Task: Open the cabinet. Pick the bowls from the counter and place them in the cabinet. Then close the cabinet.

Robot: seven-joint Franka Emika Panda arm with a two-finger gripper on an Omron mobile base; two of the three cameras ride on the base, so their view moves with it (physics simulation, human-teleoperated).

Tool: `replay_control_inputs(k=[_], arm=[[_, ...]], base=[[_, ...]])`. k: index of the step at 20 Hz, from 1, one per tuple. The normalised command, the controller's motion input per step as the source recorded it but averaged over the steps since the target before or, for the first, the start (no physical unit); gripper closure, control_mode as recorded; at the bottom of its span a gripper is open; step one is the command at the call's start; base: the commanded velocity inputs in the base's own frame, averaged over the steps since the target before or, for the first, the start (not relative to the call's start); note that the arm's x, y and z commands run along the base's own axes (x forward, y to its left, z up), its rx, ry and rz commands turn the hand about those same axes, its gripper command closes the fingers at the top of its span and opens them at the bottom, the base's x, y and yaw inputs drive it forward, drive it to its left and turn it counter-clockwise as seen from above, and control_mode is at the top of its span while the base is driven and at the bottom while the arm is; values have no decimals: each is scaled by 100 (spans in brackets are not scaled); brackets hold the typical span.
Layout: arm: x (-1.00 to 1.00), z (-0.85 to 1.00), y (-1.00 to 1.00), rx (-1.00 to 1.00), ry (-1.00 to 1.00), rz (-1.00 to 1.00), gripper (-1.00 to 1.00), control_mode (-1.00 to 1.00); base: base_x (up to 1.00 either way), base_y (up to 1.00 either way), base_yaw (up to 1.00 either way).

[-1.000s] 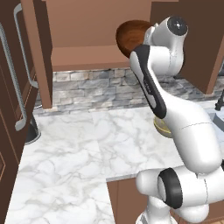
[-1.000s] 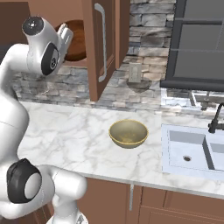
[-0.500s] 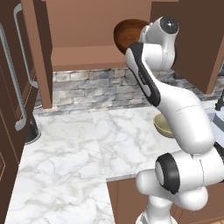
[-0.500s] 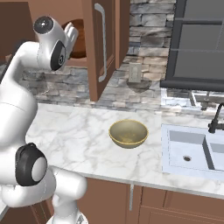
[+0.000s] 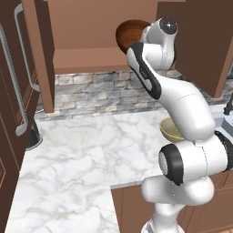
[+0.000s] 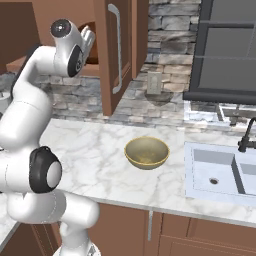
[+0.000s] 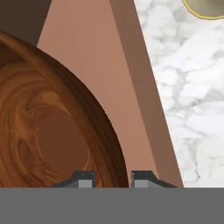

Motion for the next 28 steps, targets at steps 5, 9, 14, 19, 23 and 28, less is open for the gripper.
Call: replay_control_inputs(k=[5,9,14,19,23,28], arm=[[40,-12,0,0,0,0,100,-100],[31,-21,0,0,0,0,100,-100],[35,-23,0,0,0,0,100,-100],[7,-5,-2,0,0,0,-100,-100],[-13,19,0,3,-13,0,-100,-100],[-34,70,-1,16,-45,0,-100,-100]], base=[[0,0,0],[0,0,0],[0,0,0],[0,0,0],[0,0,0],[0,0,0]])
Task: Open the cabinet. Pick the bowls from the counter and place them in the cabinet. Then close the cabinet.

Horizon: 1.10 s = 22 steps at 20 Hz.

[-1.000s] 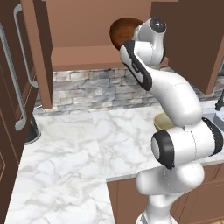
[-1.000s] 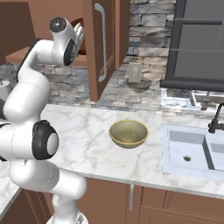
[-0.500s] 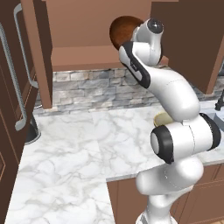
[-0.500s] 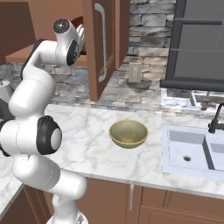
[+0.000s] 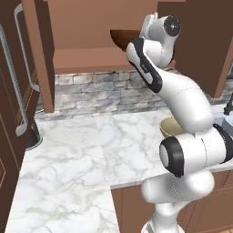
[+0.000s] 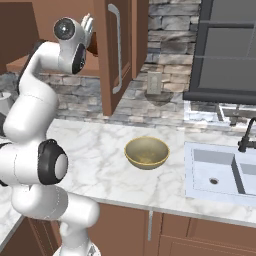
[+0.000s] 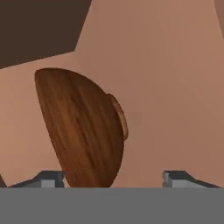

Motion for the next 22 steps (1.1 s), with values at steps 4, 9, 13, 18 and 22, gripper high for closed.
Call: replay_control_inputs(k=[4,9,13,18,22], arm=[[-51,69,0,16,-48,0,-100,-100],[-73,49,0,15,-45,0,-100,-100],[-100,0,-24,8,-10,3,-100,-100],[-100,0,-17,1,-6,0,-100,-100],[-100,0,-23,0,3,0,-100,-100]], base=[[0,0,0],[0,0,0],[0,0,0],[0,0,0],[0,0,0]])
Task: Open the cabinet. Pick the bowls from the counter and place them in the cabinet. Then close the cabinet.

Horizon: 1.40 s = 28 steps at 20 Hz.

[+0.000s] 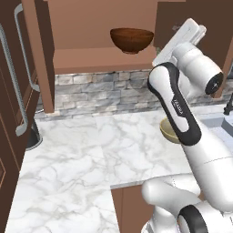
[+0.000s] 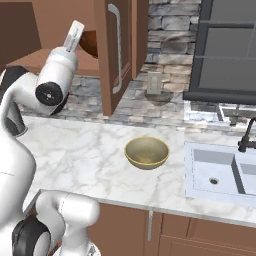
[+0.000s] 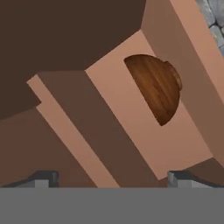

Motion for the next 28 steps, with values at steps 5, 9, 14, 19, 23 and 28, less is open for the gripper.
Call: replay_control_inputs(k=[5,9,14,19,23,28], arm=[[-100,0,-13,-6,25,0,-100,-100],[-94,0,0,-21,60,-1,-100,-100],[-68,-7,1,-25,67,-3,-100,-100],[-37,-7,13,-19,43,-2,-100,-100],[-25,-3,4,-7,22,-3,-100,-100],[-17,-47,-2,0,24,0,-100,-100]], base=[[0,0,0],[0,0,0],[0,0,0],[0,0,0],[0,0,0],[0,0,0]])
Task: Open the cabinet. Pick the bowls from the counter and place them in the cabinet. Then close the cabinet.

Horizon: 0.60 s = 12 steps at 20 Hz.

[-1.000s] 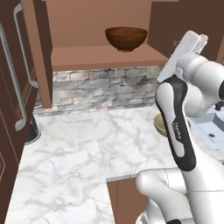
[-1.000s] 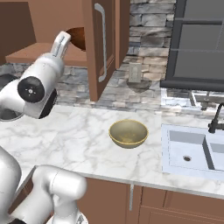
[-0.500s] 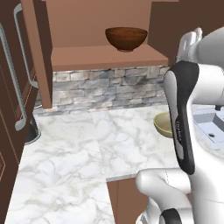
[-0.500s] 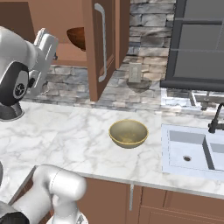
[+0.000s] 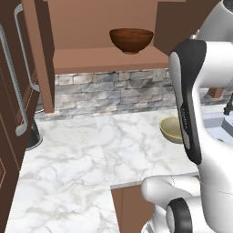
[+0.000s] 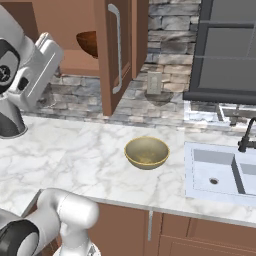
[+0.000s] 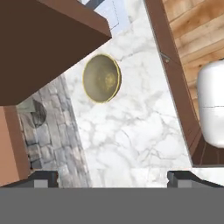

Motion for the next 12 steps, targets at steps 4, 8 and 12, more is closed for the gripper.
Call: replay_control_inputs(k=[4,8,12], arm=[[-12,-77,-3,-1,17,0,-100,-100],[-2,-82,-2,-3,12,0,-100,-100],[0,-87,0,-8,2,0,-100,-100]], base=[[0,0,0],[0,0,0],[0,0,0]])
